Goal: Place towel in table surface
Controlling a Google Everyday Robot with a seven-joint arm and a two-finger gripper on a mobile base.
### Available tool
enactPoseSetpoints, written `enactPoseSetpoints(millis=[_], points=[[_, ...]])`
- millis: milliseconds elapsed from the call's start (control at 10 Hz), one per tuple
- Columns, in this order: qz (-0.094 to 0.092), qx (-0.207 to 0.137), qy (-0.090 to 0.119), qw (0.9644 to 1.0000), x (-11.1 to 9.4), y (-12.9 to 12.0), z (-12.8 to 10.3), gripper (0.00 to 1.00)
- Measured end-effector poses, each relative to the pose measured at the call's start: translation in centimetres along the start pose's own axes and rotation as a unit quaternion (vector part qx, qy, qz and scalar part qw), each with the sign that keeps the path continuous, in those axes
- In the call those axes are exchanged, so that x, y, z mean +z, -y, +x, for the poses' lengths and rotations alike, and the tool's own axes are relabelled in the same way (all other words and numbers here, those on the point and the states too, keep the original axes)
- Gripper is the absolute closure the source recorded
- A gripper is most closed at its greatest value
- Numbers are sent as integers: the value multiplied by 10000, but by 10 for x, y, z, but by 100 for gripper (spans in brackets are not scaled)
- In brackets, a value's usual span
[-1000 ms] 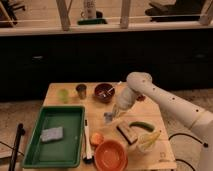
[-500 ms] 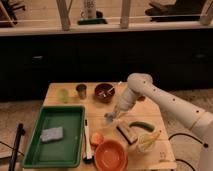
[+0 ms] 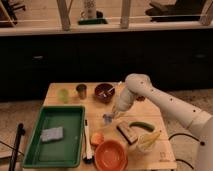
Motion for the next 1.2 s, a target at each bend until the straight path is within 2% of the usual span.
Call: enactPoseSetpoints(millis=[400,1100,1200], points=[[-51,-259,32,9996,12,4,-9,100],[-92,-649,57,9978,33,12,-11,100],[-119,-729,84,9972,35,15,-11,98]])
